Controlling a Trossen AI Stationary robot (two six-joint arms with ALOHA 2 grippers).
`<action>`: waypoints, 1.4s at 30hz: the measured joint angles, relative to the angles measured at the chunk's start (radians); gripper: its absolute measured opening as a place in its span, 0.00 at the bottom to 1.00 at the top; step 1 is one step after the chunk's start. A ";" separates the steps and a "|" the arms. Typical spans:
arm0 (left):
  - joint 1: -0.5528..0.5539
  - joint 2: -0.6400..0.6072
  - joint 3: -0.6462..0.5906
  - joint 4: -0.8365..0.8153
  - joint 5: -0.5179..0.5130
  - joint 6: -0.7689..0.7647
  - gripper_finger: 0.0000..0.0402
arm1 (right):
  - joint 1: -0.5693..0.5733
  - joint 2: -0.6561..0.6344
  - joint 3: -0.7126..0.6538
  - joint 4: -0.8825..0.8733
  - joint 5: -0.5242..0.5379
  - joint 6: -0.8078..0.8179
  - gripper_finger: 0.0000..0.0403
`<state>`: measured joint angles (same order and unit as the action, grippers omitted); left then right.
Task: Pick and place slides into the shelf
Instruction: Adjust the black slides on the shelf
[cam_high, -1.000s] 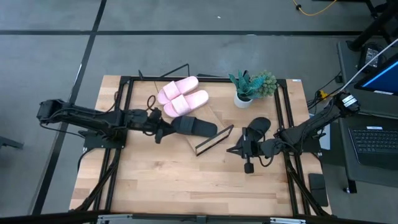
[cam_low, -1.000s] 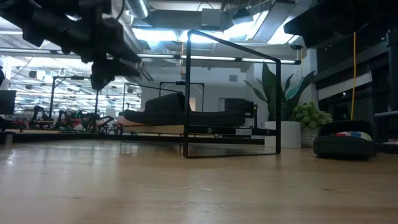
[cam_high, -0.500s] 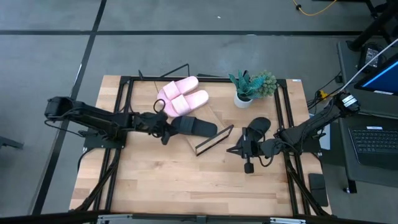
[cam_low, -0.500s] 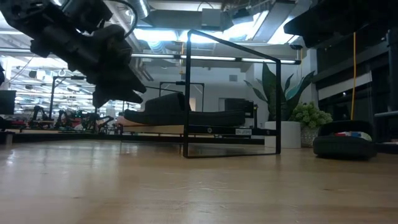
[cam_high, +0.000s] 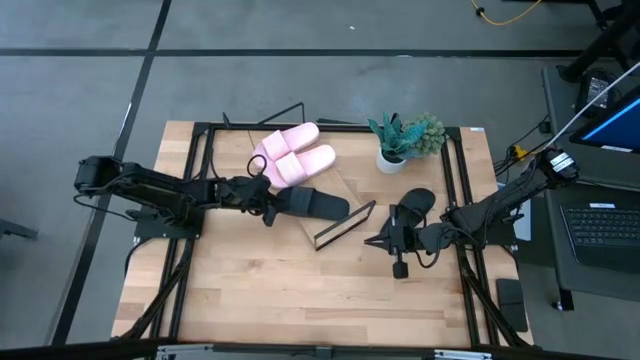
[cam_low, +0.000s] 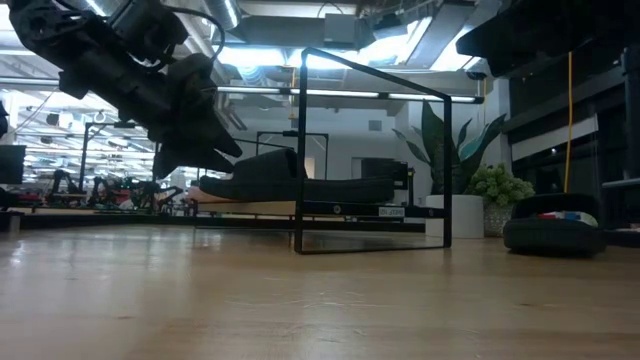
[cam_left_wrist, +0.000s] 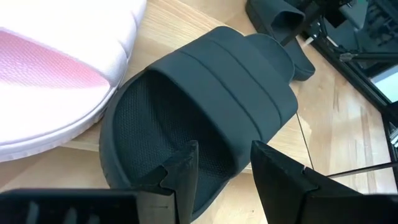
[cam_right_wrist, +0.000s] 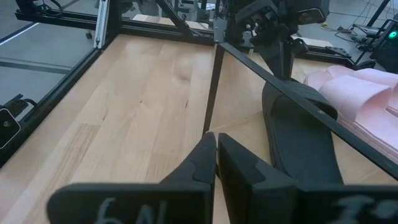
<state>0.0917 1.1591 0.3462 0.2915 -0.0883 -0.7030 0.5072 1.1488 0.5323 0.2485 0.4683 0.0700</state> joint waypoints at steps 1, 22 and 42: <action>0.000 0.000 0.000 0.000 0.000 -0.001 0.35 | 0.000 0.000 0.000 0.000 0.000 0.000 0.05; 0.000 0.000 0.000 0.022 0.000 -0.003 0.35 | 0.000 0.000 0.000 0.000 0.000 0.000 0.05; -0.016 0.118 0.001 0.152 0.020 -0.022 0.35 | 0.000 0.000 0.000 0.001 0.000 -0.001 0.05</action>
<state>0.0761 1.2767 0.3470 0.4437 -0.0679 -0.7250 0.5069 1.1492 0.5323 0.2493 0.4683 0.0692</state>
